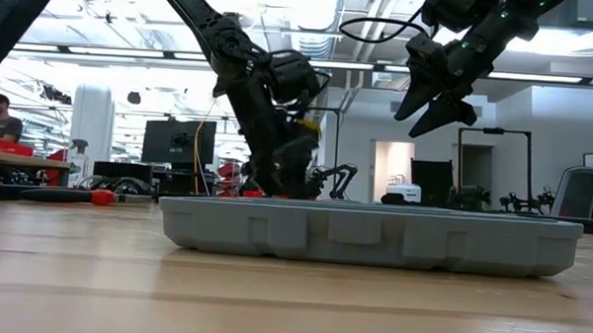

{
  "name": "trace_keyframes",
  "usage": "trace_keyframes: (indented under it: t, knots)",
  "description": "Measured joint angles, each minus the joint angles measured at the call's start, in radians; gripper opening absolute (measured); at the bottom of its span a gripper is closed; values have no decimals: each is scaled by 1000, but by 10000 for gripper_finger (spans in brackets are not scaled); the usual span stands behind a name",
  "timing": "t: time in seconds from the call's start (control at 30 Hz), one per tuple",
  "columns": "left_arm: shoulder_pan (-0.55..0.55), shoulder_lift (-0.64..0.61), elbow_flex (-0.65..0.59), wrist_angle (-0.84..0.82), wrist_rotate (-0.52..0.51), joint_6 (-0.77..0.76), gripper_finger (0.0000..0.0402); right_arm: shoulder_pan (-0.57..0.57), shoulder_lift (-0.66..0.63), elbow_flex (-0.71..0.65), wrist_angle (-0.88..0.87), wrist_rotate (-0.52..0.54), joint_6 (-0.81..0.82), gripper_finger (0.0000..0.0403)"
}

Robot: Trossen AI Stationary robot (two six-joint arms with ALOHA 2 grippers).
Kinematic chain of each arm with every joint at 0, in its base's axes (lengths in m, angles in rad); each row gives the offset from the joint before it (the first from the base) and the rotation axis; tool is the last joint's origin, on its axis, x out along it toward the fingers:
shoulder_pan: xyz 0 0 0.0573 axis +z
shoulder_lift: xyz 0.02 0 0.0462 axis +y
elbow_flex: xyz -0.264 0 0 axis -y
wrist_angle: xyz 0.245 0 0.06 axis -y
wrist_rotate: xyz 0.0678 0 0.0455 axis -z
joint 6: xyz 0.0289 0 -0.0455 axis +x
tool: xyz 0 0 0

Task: Prefit tool cases
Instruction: Put the orange measuring tool into the gray prefit tool case

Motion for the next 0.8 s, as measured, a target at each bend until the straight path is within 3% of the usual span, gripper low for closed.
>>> trace_keyframes:
  t: [0.4,0.57,0.8]
  knots:
    - [-41,-102,2,26,356,-7,263,19,-77,0,-41,1,5,240]
    - [-108,-106,2,83,362,-23,263,70,-99,0,-54,14,43,240]
    - [-179,-106,46,83,259,47,263,201,-87,0,-65,85,166,240]
